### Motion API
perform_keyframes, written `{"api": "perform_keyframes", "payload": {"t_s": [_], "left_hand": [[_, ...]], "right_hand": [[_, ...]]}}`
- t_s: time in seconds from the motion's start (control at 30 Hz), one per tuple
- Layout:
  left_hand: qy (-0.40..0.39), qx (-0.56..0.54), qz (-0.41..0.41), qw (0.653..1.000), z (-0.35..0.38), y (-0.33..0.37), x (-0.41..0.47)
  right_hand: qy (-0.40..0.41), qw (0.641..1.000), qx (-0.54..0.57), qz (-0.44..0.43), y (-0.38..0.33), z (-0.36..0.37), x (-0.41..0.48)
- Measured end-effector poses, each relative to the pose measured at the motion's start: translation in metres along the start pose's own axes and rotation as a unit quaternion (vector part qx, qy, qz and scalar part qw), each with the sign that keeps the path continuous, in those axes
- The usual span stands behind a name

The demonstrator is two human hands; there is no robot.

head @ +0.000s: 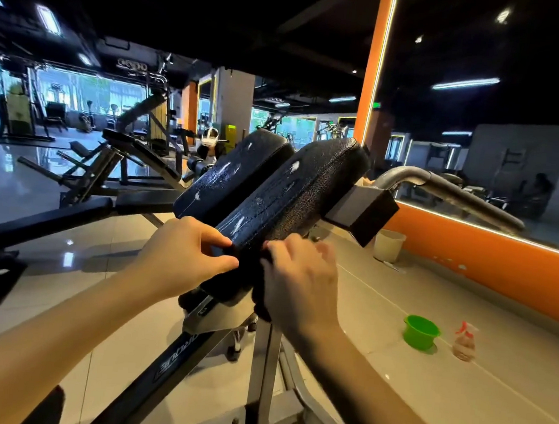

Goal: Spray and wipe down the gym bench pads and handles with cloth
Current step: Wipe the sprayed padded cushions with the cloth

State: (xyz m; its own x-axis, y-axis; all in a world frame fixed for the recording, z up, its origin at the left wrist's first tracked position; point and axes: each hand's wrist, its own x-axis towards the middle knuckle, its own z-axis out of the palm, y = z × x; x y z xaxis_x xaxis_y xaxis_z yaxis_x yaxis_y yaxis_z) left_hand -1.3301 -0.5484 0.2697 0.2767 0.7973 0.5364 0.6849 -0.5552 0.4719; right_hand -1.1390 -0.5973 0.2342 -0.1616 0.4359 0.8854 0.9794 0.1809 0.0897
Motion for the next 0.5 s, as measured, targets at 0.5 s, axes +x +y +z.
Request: {"api": "perform_keyframes", "payload": {"t_s": [0.5], "left_hand": [[0.019, -0.054, 0.010, 0.998, 0.005, -0.006, -0.010]], "right_hand": [[0.023, 1.000, 0.004, -0.013, -0.001, 0.004, 0.002]]}}
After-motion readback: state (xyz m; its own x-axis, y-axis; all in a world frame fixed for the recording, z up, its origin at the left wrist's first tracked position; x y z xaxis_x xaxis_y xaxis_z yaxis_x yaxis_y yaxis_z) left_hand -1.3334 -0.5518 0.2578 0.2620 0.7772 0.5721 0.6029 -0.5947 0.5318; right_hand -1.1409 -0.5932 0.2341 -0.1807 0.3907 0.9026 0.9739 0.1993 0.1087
